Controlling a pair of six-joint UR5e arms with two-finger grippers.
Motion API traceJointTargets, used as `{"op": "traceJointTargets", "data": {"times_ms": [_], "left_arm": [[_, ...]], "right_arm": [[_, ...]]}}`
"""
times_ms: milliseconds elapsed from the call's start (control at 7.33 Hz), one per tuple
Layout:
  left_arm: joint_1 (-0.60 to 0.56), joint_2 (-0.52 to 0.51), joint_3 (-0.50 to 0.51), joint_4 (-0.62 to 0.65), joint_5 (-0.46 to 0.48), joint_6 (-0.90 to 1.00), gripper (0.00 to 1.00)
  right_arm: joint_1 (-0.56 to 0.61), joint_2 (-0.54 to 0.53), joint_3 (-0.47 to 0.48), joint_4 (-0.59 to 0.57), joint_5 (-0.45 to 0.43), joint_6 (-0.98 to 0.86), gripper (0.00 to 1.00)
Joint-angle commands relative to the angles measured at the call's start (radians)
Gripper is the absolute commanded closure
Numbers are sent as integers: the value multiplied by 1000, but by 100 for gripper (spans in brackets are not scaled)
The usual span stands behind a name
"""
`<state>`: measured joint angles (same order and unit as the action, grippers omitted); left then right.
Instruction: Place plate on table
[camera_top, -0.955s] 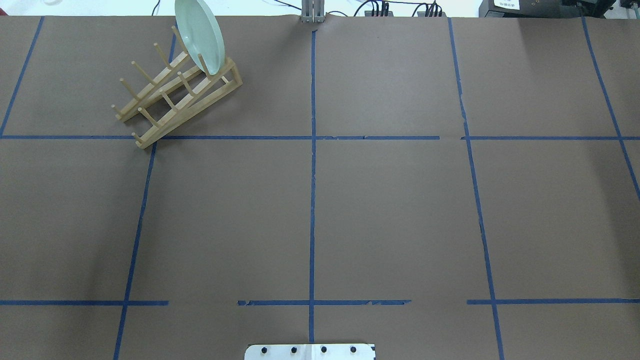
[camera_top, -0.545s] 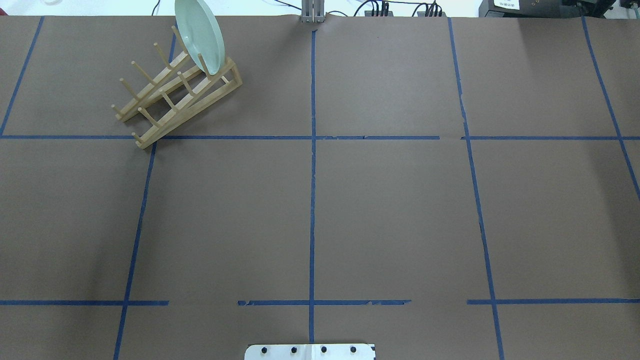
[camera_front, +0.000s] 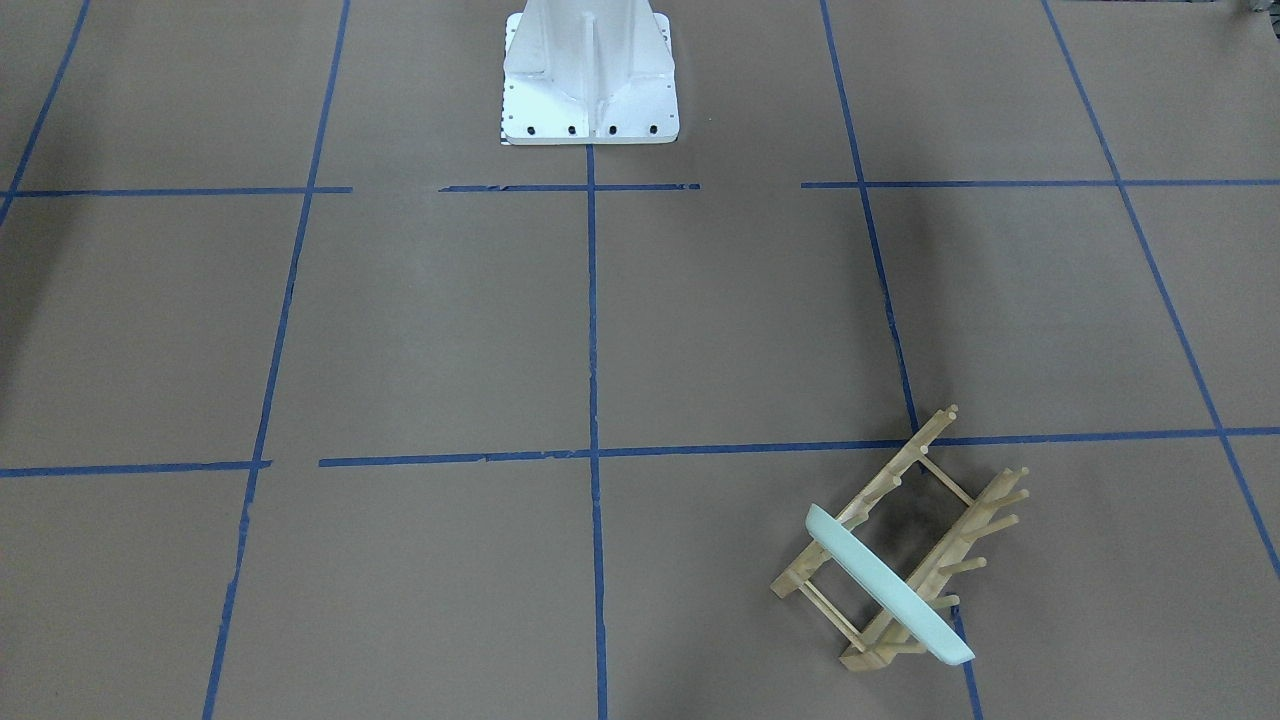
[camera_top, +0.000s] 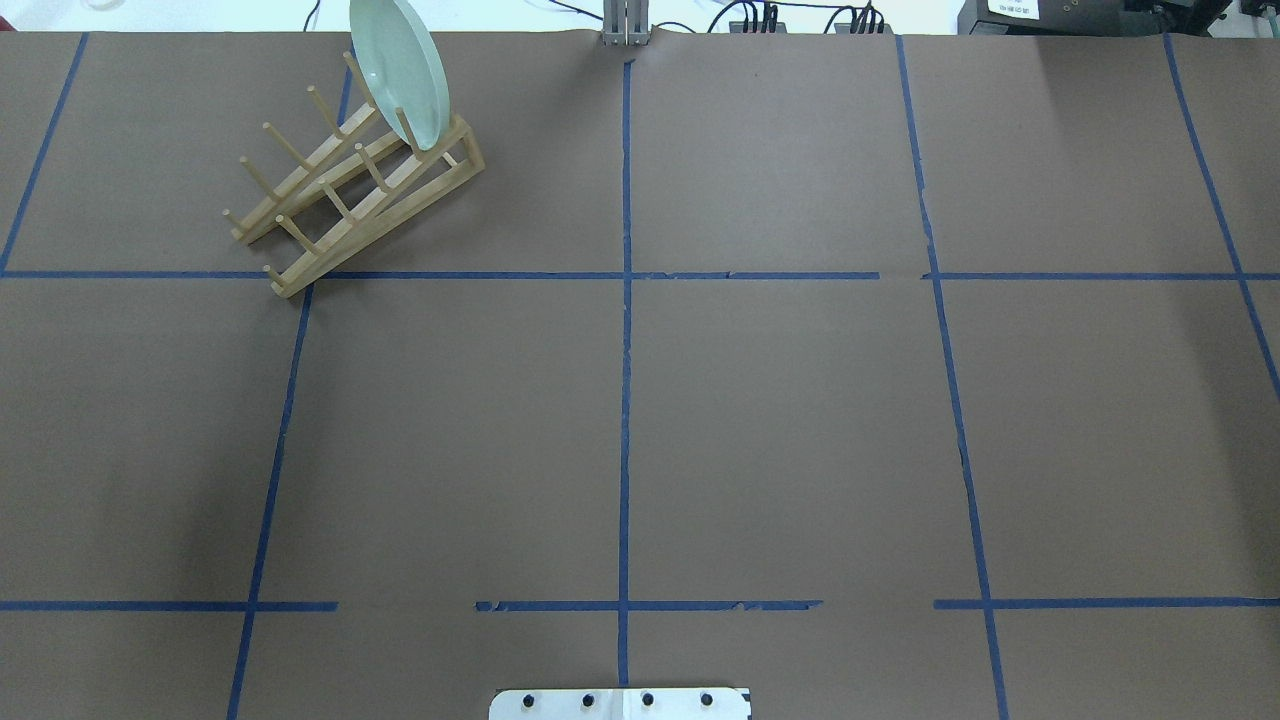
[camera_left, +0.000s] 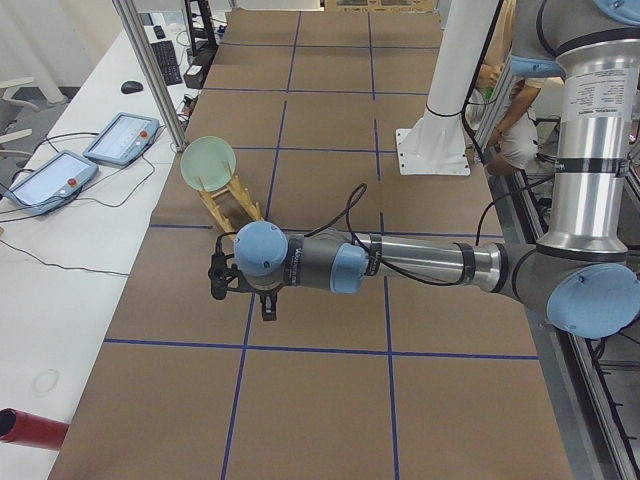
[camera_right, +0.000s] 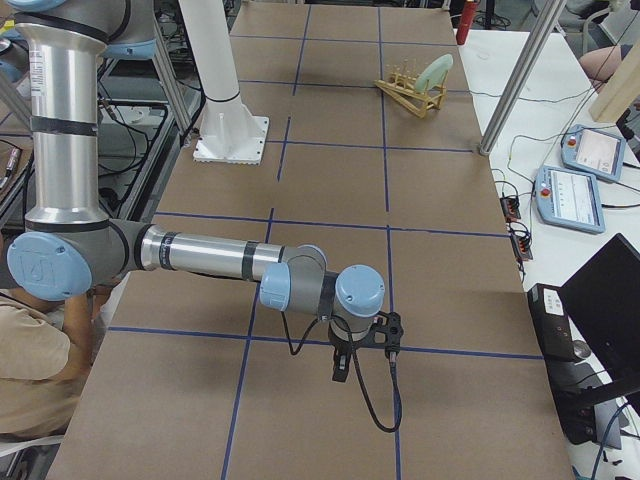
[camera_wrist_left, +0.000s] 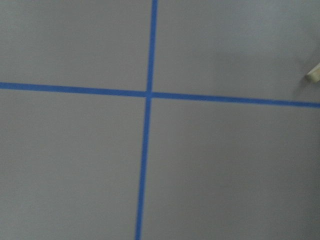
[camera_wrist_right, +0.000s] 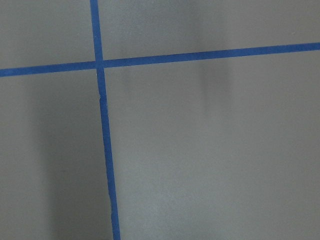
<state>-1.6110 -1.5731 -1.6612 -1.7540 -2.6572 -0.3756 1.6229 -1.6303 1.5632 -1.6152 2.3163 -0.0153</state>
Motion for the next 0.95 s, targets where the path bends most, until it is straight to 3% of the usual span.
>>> {"op": "traceJointTargets", "data": {"times_ms": [0, 136, 545, 818], "left_arm": [[115, -60, 71, -413, -12, -495, 0], [156, -146, 166, -567, 2, -734, 0], [351, -315, 193, -815, 270, -1301, 0], [495, -463, 216, -860, 509, -1541, 0]], "right_arm": [[0, 0, 0, 0, 0, 0, 0], [0, 1, 0, 0, 0, 0, 0], [0, 0, 0, 0, 0, 0, 0], [0, 0, 1, 0, 0, 0, 0]]}}
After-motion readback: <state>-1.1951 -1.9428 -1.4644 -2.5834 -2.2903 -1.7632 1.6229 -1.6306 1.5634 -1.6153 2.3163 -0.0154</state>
